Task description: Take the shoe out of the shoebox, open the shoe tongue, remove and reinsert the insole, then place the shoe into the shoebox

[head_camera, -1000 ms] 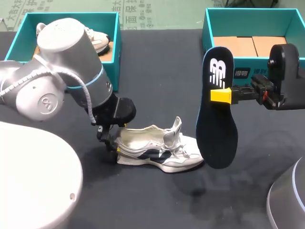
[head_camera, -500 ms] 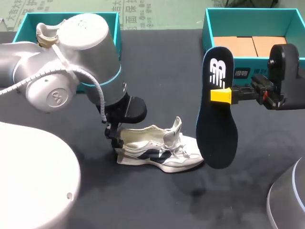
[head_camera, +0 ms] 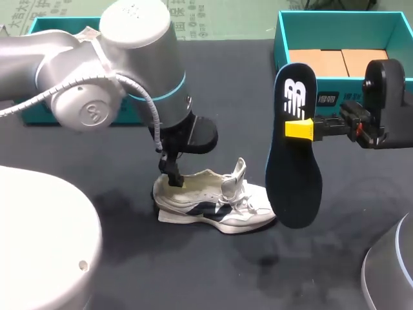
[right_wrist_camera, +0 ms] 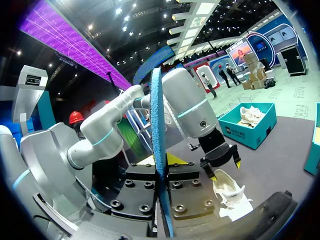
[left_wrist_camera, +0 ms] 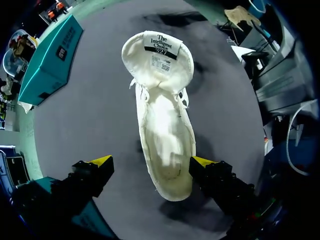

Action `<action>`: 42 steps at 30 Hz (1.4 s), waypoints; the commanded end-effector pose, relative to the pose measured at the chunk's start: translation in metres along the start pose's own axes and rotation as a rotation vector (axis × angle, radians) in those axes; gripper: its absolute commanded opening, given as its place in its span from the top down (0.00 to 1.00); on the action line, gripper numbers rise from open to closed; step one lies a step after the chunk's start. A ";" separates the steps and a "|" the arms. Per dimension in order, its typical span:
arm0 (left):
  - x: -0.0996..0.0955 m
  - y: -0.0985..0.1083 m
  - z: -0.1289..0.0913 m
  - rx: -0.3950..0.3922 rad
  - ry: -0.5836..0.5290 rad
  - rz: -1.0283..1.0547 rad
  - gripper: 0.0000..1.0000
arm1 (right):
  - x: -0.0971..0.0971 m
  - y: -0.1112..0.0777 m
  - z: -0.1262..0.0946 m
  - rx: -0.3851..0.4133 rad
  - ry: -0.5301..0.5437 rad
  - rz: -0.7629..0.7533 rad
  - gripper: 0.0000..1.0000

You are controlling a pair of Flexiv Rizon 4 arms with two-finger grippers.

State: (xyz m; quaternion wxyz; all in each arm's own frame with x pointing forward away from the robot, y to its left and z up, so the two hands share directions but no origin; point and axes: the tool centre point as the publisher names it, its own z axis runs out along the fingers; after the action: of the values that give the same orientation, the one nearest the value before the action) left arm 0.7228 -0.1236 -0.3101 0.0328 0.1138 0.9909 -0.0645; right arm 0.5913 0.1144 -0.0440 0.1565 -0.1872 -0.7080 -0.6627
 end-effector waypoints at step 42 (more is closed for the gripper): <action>-0.013 -0.020 0.091 -0.047 0.066 -0.117 1.00 | 0.004 -0.003 -0.001 -0.005 -0.008 0.000 1.00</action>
State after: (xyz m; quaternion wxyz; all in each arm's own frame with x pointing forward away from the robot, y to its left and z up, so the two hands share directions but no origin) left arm 0.7346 -0.1588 -0.3951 -0.0023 0.0567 0.9976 -0.0392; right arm 0.5912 0.1143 -0.0439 0.1565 -0.1873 -0.7082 -0.6625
